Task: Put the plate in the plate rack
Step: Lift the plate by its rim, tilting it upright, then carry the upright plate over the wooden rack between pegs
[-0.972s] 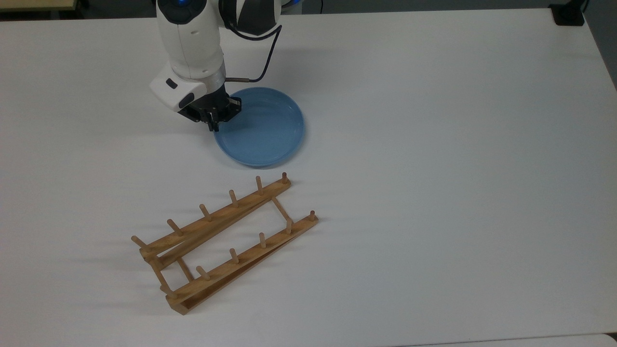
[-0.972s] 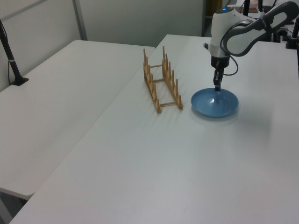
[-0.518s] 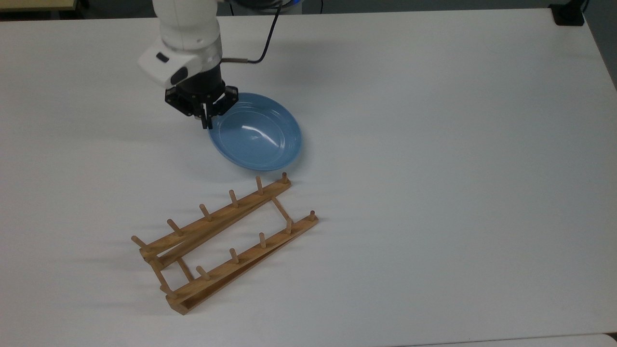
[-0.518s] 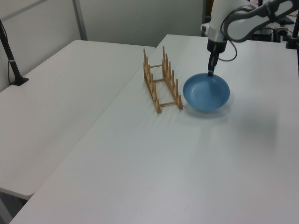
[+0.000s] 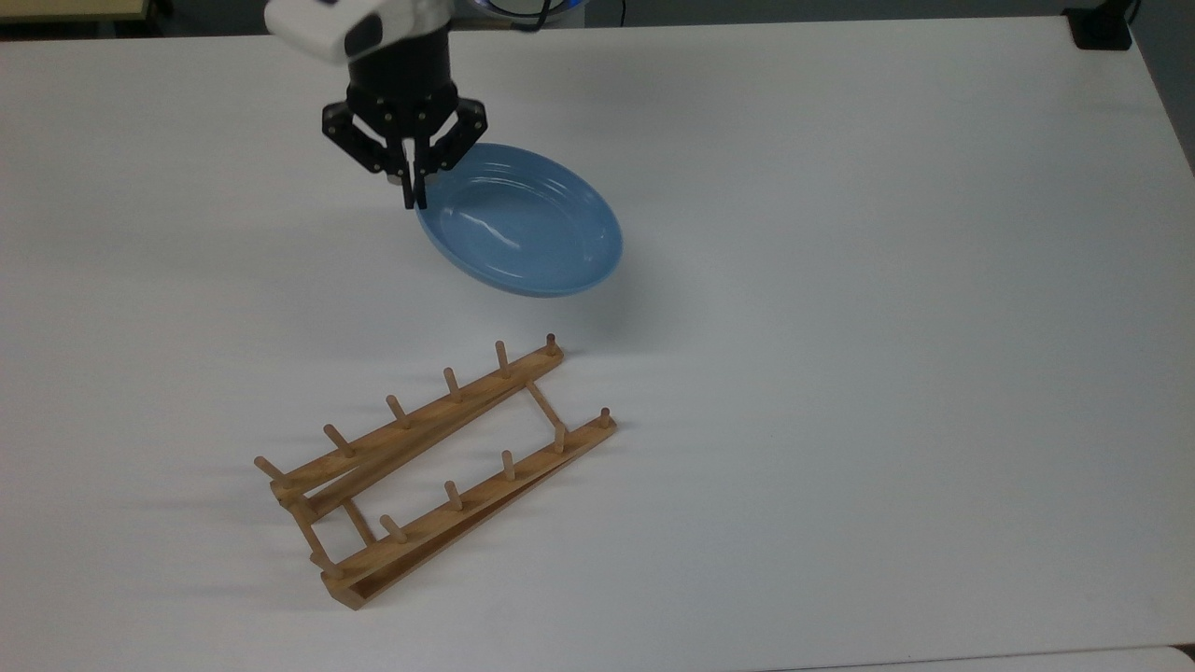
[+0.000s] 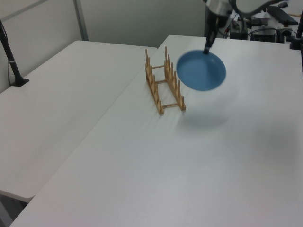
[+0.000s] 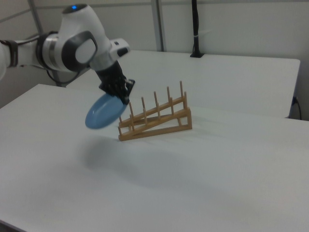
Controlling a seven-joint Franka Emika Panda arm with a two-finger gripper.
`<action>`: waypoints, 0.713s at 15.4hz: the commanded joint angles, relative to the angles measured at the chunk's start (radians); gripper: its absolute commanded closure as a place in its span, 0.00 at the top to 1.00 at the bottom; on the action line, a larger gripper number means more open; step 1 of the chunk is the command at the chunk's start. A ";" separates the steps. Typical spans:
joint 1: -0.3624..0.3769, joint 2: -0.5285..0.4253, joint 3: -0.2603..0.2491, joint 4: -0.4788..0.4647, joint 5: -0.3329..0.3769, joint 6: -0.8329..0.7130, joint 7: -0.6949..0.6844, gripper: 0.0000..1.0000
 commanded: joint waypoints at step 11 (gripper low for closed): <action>0.057 0.032 0.101 0.030 -0.865 0.190 0.942 0.00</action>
